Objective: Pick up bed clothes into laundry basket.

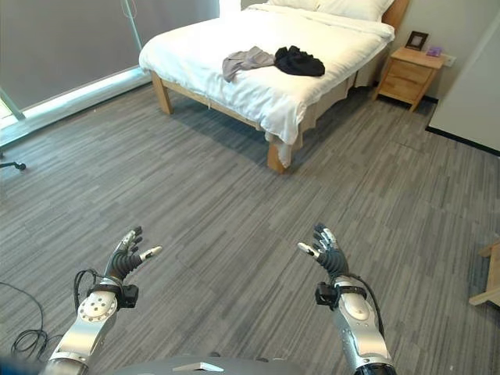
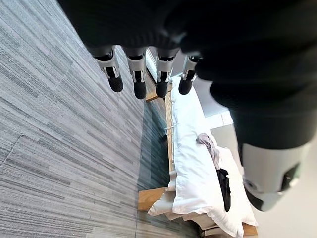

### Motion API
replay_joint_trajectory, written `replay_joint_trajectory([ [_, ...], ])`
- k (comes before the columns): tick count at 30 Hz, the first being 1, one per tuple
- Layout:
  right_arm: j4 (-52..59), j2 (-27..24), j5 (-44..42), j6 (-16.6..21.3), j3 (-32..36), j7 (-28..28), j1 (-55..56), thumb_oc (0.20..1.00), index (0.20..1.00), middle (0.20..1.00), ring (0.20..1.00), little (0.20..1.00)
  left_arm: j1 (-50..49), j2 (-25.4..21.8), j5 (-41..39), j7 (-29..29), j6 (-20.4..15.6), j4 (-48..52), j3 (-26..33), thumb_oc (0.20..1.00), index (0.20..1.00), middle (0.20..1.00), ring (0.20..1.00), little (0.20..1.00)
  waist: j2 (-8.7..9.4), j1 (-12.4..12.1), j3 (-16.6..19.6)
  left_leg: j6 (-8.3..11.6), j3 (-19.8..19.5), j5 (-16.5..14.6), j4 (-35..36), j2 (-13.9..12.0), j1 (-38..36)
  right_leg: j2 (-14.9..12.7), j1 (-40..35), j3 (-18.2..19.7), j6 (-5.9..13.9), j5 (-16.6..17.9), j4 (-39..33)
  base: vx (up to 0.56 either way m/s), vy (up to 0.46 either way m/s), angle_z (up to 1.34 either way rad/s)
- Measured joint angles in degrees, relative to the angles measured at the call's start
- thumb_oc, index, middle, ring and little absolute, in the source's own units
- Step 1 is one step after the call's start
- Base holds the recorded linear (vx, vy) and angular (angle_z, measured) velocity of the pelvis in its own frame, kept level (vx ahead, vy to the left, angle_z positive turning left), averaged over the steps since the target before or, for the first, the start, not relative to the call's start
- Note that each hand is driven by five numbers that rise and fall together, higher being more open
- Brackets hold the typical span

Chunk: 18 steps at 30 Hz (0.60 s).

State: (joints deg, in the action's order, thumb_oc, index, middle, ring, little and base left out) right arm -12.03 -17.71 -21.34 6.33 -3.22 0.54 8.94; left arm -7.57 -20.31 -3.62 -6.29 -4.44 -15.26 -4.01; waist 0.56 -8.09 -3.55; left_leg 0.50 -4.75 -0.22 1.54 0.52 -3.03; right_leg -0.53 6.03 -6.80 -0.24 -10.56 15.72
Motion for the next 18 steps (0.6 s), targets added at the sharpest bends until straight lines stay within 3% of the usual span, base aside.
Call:
replay_joint_trajectory([
  [8, 0.0, -0.3, 0.1, 0.0, -1.2, -0.3, -4.5, 1.0, 1.0, 1.0, 1.0, 1.0, 0.5, -0.1, 0.2, -1.0, 0.0, 0.6, 2.7, 1.0, 1.0, 1.0, 1.0, 1.0, -0.63, -0.1, -0.8, -0.43, 0.9, 0.3, 0.3, 0.3, 0.9, 0.0, 1.0, 1.0, 0.53, 1.1, -0.8, 0.0, 0.106, -0.07],
  [12, 0.6, -1.6, 0.1, 0.2, -1.2, -0.6, -8.8, 1.0, 1.0, 1.0, 1.0, 1.0, 0.5, -0.1, 0.0, -2.7, 0.0, 0.6, 7.4, 1.0, 1.0, 1.0, 1.0, 1.0, -2.3, -0.1, -3.3, -1.73, 1.0, 0.6, 0.4, 2.0, 1.7, -1.3, 2.7, 1.4, 1.24, 1.4, 1.2, 0.05, 0.262, 0.0],
  [14, 0.6, -1.5, 0.0, 0.2, -2.6, -0.7, -9.3, 1.0, 1.0, 1.0, 1.0, 1.0, 0.5, 0.0, -0.1, -3.9, 0.1, -0.3, 9.6, 1.0, 1.0, 1.0, 1.0, 1.0, -2.51, 0.1, -5.5, -3.68, 1.2, 0.3, 0.9, 3.5, 0.7, -4.5, 9.8, 0.1, 2.9, 1.7, 16.3, 0.11, 0.168, -0.04],
  [15, 0.6, -1.2, 0.0, 0.1, -4.9, -0.4, -8.4, 1.0, 1.0, 1.0, 1.0, 1.0, 0.1, -0.1, -0.1, -4.6, 0.1, -0.4, 10.6, 1.0, 1.0, 1.0, 1.0, 1.0, -2.78, 0.1, -6.4, -4.47, 1.7, 0.4, 1.1, 3.7, -0.3, -6.3, 12.8, 0.0, 4.82, 3.0, 23.3, 0.29, 0.005, 0.0],
  [16, 0.6, -1.2, 0.0, 0.0, -5.8, 0.0, -7.5, 1.0, 1.0, 1.0, 1.0, 1.0, 0.0, -0.1, -0.1, -4.7, 0.1, 0.0, 10.9, 1.0, 1.0, 1.0, 1.0, 1.0, -2.18, 0.1, -6.5, -4.89, 2.3, 0.5, 1.3, 4.0, -0.1, -7.4, 12.6, -0.2, 4.77, 3.0, 23.0, 0.8, -0.082, -0.21],
  [17, 2.9, -1.0, 0.0, 0.1, -6.3, 0.2, -7.4, 1.0, 1.0, 1.0, 1.0, 1.0, 0.5, 0.5, -0.6, -5.6, -0.1, -0.6, 11.7, 1.0, 1.0, 1.0, 1.0, 1.0, -0.74, 0.6, -7.1, -5.23, 0.8, -1.3, 0.1, 4.6, 2.6, -7.4, 16.7, -1.1, 6.01, 2.4, 18.8, 1.0, -0.09, -0.24],
  [18, 4.4, -0.4, -0.1, 0.3, -6.4, 0.6, -8.0, 1.0, 1.0, 1.0, 1.0, 1.0, 2.9, 0.5, -0.7, -6.5, 0.2, -2.5, 12.0, 1.0, 1.0, 1.0, 1.0, 1.0, -0.29, 2.4, -8.8, -4.08, 0.4, -1.9, -0.1, 3.2, 4.2, -4.8, 16.8, -2.6, 7.03, 2.6, 7.0, 0.73, -0.096, -0.11],
])
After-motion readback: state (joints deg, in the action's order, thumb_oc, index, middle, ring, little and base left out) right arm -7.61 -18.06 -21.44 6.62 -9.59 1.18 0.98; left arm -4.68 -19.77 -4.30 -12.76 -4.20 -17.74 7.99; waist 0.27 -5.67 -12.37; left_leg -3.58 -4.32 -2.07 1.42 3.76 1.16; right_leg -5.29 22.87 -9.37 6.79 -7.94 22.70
